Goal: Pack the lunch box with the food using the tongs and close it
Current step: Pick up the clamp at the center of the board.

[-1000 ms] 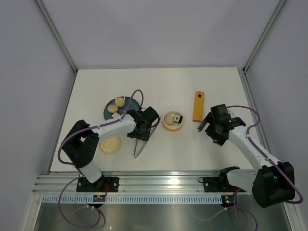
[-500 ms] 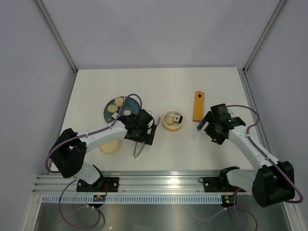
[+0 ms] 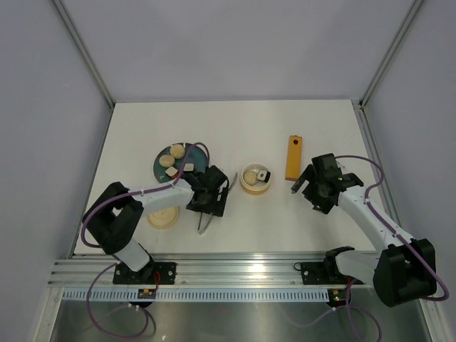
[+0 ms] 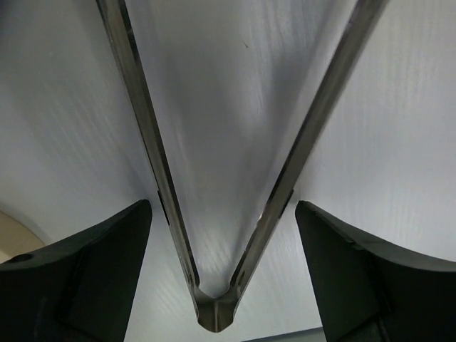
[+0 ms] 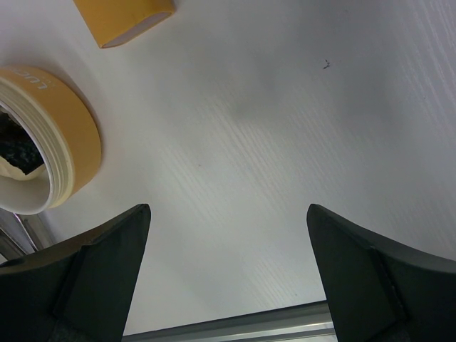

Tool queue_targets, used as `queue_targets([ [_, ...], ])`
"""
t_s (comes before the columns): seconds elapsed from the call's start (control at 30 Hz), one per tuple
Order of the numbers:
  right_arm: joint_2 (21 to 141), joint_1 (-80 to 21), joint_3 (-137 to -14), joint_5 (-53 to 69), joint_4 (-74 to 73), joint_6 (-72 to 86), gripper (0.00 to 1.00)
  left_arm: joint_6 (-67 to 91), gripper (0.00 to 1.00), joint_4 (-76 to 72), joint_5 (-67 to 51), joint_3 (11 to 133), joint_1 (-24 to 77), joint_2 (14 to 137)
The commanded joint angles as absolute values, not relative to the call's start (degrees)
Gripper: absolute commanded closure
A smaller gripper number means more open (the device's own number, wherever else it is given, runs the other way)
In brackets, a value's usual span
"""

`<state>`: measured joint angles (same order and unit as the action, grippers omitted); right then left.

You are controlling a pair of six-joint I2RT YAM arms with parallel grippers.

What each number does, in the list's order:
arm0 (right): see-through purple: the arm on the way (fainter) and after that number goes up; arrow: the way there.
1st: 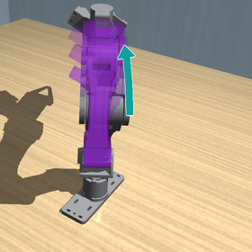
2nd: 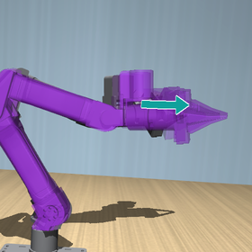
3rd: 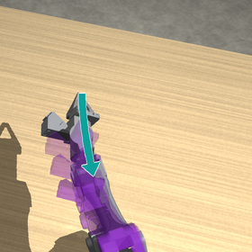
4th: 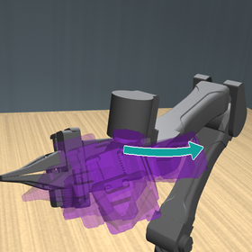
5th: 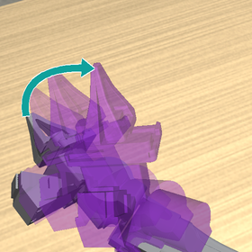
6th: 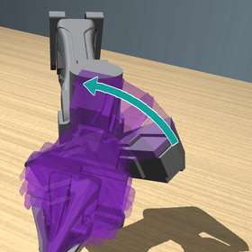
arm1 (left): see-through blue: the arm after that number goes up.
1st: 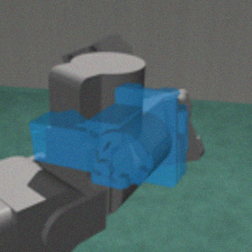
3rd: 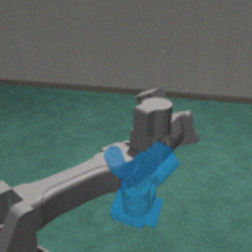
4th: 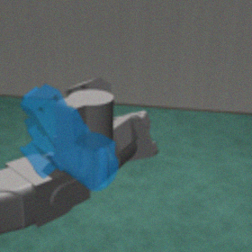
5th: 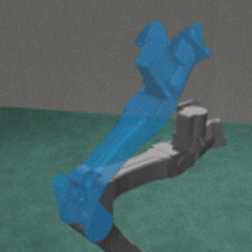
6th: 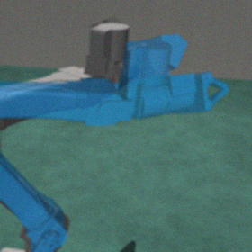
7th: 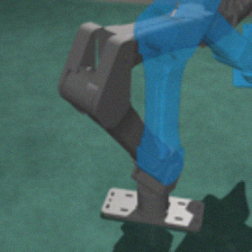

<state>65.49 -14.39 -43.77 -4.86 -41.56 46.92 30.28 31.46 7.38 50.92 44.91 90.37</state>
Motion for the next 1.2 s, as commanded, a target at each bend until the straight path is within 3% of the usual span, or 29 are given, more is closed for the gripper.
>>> queue_targets([
  [0.0, 65.13, -14.94, -45.0, -4.22, -40.34, 46.32, 0.01, 30.67, 0.18, 28.65, 9.75, 53.26, 44.03, 92.37],
  [0.13, 64.6, -14.94, -45.26, -4.92, -41.31, 45.79, 0.01, 31.2, 0.23, 27.6, 10.72, 52.65, 43.95, 92.81],
  [0.37, 64.86, -14.94, -44.83, -4.66, -40.87, 46.23, 0.0, 32.96, 0.16, 25.84, 11.69, 52.12, 43.95, 94.39],
  [0.5, 64.6, -14.94, -44.82, -4.92, -41.31, 45.97, 0.0, 34.28, 0.22, 25.23, 12.39, 51.77, 43.95, 94.39],
  [0.63, 64.95, -14.94, -44.91, -5.27, -41.4, 45.62, 0.0, 34.63, 0.43, 24.7, 12.22, 51.68, 43.95, 94.31],
  [0.77, 65.3, -14.94, -44.65, -4.83, -40.87, 45.88, 0.01, 34.1, 0.8, 27.5, 13.79, 53.43, 43.95, 93.17],
  [0.9, 64.69, -15.03, -44.47, -5.27, -41.48, 45.97, 0.01, 33.05, 0.88, 33.03, 15.2, 57.38, 43.95, 89.13],
  [1.07, 63.55, -14.94, -44.3, -5.71, -42.19, 46.05, 0.0, 30.59, 0.84, 40.6, 12.49, 63.44, 43.95, 81.4],
  [1.17, 63.37, -15.03, -44.3, -5.8, -42.1, 46.05, 0.01, 28.57, 0.71, 44.46, 9.15, 67.65, 43.95, 79.11],
])
